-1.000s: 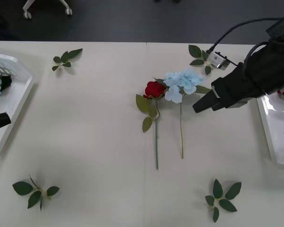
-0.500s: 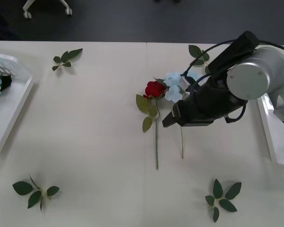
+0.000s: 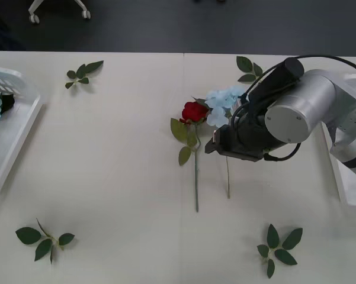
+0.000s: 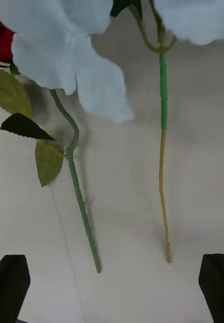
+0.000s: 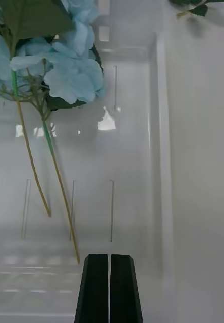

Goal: Put the red flowers into the right box and the blue flowers into the left box

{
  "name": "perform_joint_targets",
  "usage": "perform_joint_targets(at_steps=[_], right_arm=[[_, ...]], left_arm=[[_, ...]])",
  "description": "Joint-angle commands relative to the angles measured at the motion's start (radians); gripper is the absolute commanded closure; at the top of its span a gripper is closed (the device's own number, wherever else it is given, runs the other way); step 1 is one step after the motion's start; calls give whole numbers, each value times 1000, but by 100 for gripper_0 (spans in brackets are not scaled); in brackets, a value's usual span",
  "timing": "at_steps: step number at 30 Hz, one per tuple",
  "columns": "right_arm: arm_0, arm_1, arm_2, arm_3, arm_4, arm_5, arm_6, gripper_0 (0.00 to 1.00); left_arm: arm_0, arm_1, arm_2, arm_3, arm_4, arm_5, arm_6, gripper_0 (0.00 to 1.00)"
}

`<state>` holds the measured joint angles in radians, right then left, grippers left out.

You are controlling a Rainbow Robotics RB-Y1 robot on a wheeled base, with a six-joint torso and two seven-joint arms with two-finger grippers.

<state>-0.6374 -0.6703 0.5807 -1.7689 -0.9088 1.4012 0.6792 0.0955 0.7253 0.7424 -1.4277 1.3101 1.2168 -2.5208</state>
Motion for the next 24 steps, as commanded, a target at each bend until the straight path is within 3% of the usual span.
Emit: perform_joint_targets(at_steps=[1, 11, 13, 14, 16, 17, 18, 24], right_arm=[[-27, 28, 11, 14, 47, -21, -40, 1], [-39, 71, 54, 144, 174, -91, -30, 1], [-45, 80, 54, 178, 183, -103, -24, 1], [-50, 84, 57, 192, 186, -110, -21, 1], [-57, 94, 65, 226, 194, -131, -16, 1], [-61, 97, 68, 233, 197, -139, -16, 1], [-62, 98, 76, 247, 206, -153, -15, 1], [-67, 107, 111, 316, 246, -226, -13, 1]], left_arm=[[-25, 62, -40, 39, 3, -68, 14, 100], [-51, 60, -110, 44, -54, -195, 22, 99], [-53, 62, -109, 44, -55, -195, 22, 93], [-53, 60, -109, 44, -52, -195, 22, 85], [-54, 62, -112, 43, -38, -195, 20, 35], [-54, 62, -115, 43, -34, -195, 20, 23], [-54, 62, -117, 43, -23, -195, 20, 3], [-54, 62, -123, 43, 24, -195, 19, 0]])
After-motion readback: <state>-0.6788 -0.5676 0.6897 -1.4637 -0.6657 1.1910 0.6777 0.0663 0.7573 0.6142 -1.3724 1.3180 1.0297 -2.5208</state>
